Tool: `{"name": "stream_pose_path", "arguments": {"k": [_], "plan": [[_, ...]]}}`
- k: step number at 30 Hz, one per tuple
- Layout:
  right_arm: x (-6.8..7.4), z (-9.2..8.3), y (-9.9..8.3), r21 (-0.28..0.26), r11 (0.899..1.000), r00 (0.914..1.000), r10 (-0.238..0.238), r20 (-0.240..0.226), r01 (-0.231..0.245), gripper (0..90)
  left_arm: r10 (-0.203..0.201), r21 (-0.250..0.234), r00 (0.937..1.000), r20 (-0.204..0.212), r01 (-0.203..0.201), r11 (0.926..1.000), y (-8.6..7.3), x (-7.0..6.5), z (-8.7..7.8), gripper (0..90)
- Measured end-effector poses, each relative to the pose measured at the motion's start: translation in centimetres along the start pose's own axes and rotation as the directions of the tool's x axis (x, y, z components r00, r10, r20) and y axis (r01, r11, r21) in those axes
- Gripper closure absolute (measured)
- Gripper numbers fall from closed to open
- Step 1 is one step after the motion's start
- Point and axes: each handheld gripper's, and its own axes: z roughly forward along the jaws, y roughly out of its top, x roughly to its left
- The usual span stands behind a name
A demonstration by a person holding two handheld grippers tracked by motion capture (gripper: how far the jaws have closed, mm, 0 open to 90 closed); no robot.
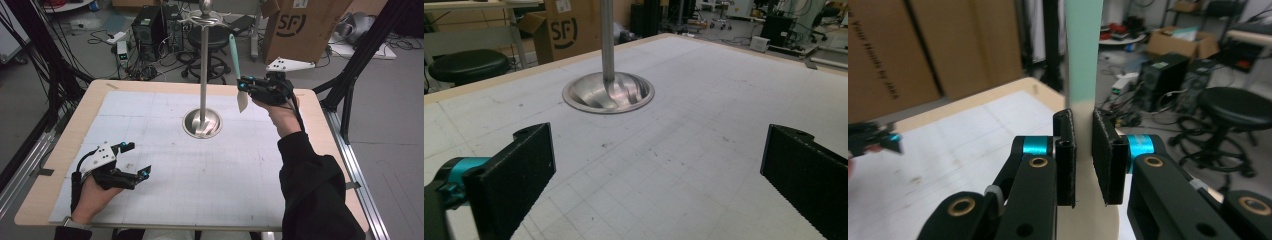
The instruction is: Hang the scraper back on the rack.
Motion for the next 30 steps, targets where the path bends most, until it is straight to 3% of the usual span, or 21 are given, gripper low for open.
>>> {"name": "stream_pose_path", "arguments": {"k": [12, 22, 30], "plan": [[0.1, 0.4, 1.5, -0.016, 1.0, 0.9999, -0.01, 0.014, 0.011, 81.0, 0.007, 0.003, 1.0, -0.006, -0.007, 1.0, -0.1, 0.0, -0.3, 1.7], [0.1, 0.6, 1.5, -0.031, 0.999, 0.9993, -0.015, 0.035, 0.016, 81.0, 0.004, 0.004, 1.0, -0.006, -0.004, 1.0, -0.1, 0.0, -0.5, 1.7], [-0.3, 0.9, 1.5, -0.042, 0.999, 0.9994, 0.008, 0.033, -0.006, 81.0, -0.001, 0.003, 1.0, -0.003, 0.001, 1.0, -0.1, 0.1, -0.5, 1.7]]}}
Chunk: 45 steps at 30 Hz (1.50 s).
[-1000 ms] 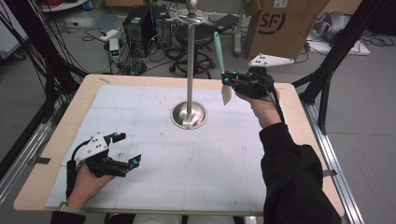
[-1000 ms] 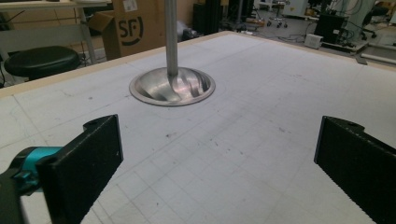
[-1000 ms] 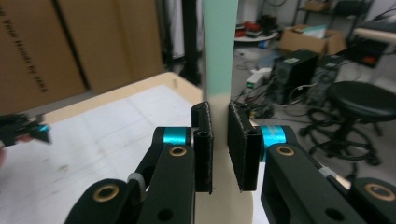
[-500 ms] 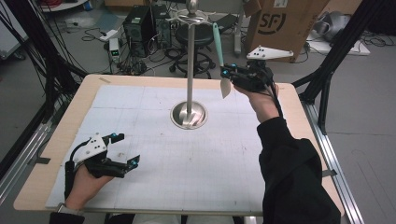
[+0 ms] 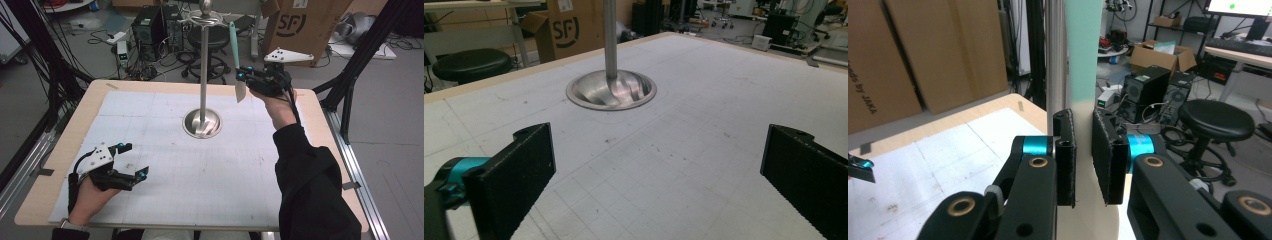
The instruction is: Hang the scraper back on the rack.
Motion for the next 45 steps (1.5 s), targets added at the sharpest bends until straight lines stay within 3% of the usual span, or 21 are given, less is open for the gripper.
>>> {"name": "stream_pose_path", "arguments": {"k": [4, 34, 45], "plan": [[0.0, 0.3, -0.1, -0.002, 1.0, 1.0, 0.001, -0.01, -0.001, 81.1, 0.007, -0.005, 0.9999, 0.014, -0.007, 1.0, 0.0, -0.1, 0.0, 1.7], [0.5, 1.6, -0.6, 0.005, 1.0, 0.9996, 0.022, -0.018, -0.021, 78.9, 0.002, -0.001, 1.0, 0.007, -0.002, 1.0, -0.1, -0.1, -0.1, 1.7], [0.7, 1.2, -1.5, -0.01, 0.999, 0.9983, 0.052, -0.026, -0.052, 65.2, 0.002, 0.002, 1.0, 0.004, -0.002, 1.0, -0.1, 0.0, -0.1, 1.7]]}}
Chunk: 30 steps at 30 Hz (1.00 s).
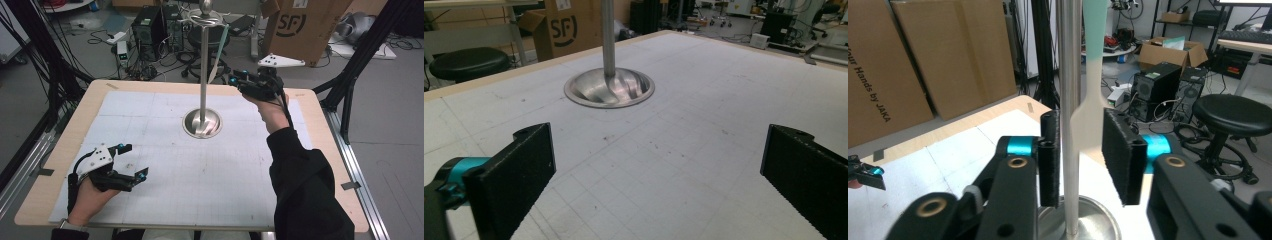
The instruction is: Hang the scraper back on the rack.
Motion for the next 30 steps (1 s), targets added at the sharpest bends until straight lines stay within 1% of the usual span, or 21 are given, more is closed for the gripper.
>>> {"name": "stream_pose_path", "arguments": {"k": [3, 5, 8, 9, 11, 13, 14, 15, 18, 20, 21, 23, 24, 26, 30], "plan": [[0.0, -0.2, -0.8, 0.004, 1.0, 0.9997, 0.024, -0.011, -0.024, 56.2, -0.001, -0.001, 1.0, -0.004, 0.001, 1.0, 0.0, 0.1, 0.0, 1.7], [0.1, -0.2, -1.4, 0.021, 0.999, 0.999, 0.039, -0.024, -0.038, 49.4, -0.003, -0.002, 1.0, -0.005, 0.003, 1.0, 0.0, 0.1, 0.0, 1.7], [0.3, -0.4, -2.5, 0.031, 0.999, 0.9988, 0.033, -0.037, -0.032, 42.3, -0.003, -0.006, 1.0, -0.004, 0.003, 1.0, 0.0, 0.2, 0.2, 1.7], [0.4, -0.6, -2.8, 0.035, 0.999, 0.9987, 0.029, -0.041, -0.027, 39.3, -0.008, -0.008, 1.0, -0.001, 0.008, 0.9999, 0.0, 0.2, 0.3, 1.7], [0.7, -1.0, -3.6, 0.027, 0.999, 0.9986, 0.024, -0.046, -0.023, 35.9, -0.015, -0.009, 0.9999, 0.002, 0.015, 0.9998, 0.1, 0.3, 0.5, 1.7], [0.8, -1.5, -4.1, 0.03, 0.998, 0.9946, 0.058, -0.086, -0.055, 26.0, -0.034, -0.021, 0.9994, 0.0, 0.034, 0.9992, 0.2, 0.4, 0.6, 1.7], [0.9, -1.8, -4.6, 0.021, 0.996, 0.9895, 0.087, -0.115, -0.085, 22.8, -0.034, -0.029, 0.9994, -0.002, 0.034, 0.999, 0.2, 0.4, 0.6, 1.7], [1.1, -2.2, -4.9, 0.019, 0.996, 0.9886, 0.088, -0.122, -0.087, 18.7, -0.031, -0.03, 0.9995, -0.002, 0.031, 0.9991, 0.2, 0.4, 0.7, 1.7], [1.6, -3.0, -5.9, 0.038, 0.998, 0.9934, 0.047, -0.104, -0.043, 9.8, -0.034, -0.033, 0.9994, -0.001, 0.034, 0.9989, 0.3, 0.5, 0.9, 1.7], [1.8, -3.5, -6.6, 0.042, 0.999, 0.9963, 0.014, -0.085, -0.01, 7.5, -0.032, -0.031, 0.9995, 0.002, 0.032, 0.999, 0.3, 0.4, 1.0, 1.7], [1.8, -3.8, -7.0, 0.036, 0.999, 0.9969, 0.011, -0.077, -0.008, 0.9, -0.032, -0.033, 0.9995, 0.002, 0.032, 0.9989, 0.3, 0.4, 1.1, 1.7], [1.8, -4.4, -7.7, 0.033, 0.999, 0.9977, 0.013, -0.066, -0.011, 0.4, -0.029, -0.034, 0.9996, 0.004, 0.029, 0.999, 0.3, 0.4, 1.3, 1.7], [1.9, -4.8, -8.1, 0.028, 1.0, 0.9979, 0.005, -0.065, -0.003, 0.3, -0.031, -0.033, 0.9995, 0.005, 0.031, 0.999, 0.3, 0.4, 1.3, 1.7], [2.0, -5.4, -8.8, 0.019, 1.0, 0.9988, -0.017, -0.046, 0.018, 0.3, -0.032, -0.032, 0.9995, 0.006, 0.032, 0.999, 0.3, 0.4, 1.4, 1.7], [1.9, -6.4, -10.4, 0.037, 0.999, 0.9992, -0.031, -0.024, 0.032, 0.3, -0.035, -0.033, 0.9994, 0.006, 0.036, 0.9988, 0.2, 0.5, 1.6, 1.7]]}}
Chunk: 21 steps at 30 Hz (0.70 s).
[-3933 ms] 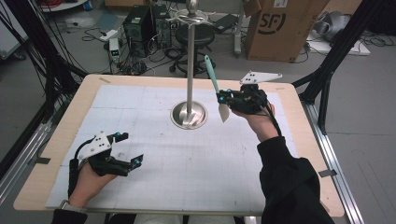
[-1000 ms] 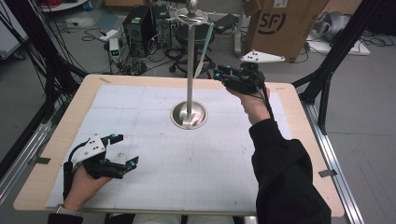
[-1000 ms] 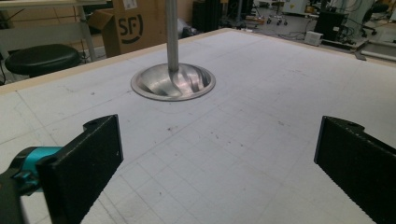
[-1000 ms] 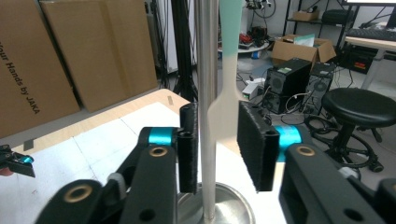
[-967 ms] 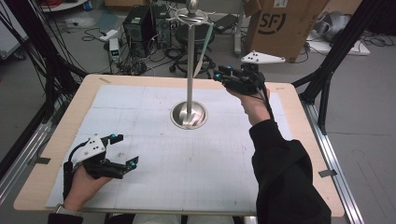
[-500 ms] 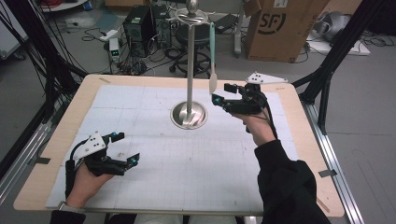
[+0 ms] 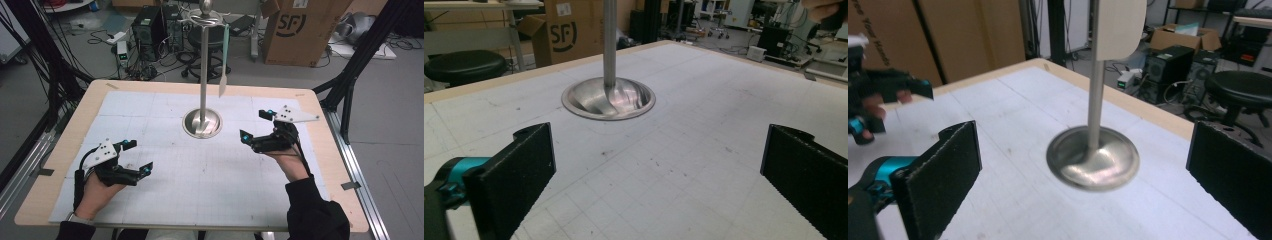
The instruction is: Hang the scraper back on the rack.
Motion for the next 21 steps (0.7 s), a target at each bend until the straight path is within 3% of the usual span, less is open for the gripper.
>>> {"name": "stream_pose_path", "arguments": {"k": [8, 10, 18, 21], "plan": [[-0.2, -1.4, -3.3, 0.023, 1.0, 0.9997, -0.003, 0.025, 0.002, 0.4, -0.002, 0.006, 1.0, -0.001, 0.002, 1.0, -0.1, 0.1, 0.1, 1.7], [-0.3, -1.6, -3.9, 0.027, 0.999, 0.9996, 0.025, 0.016, -0.025, 0.4, -0.003, 0.01, 1.0, -0.001, 0.003, 0.9999, -0.1, 0.1, 0.1, 1.7], [-1.0, -2.8, -6.1, 0.023, 0.999, 0.9993, 0.027, 0.024, -0.027, 0.4, -0.002, 0.016, 1.0, -0.007, 0.002, 0.9999, -0.2, 0.2, 0.1, 1.7], [-1.6, -2.9, -7.3, 0.024, 0.998, 0.9978, 0.061, 0.026, -0.062, 0.4, 0.011, 0.029, 0.9999, -0.012, -0.01, 0.9995, -0.3, 0.1, 0.2, 1.7]]}}
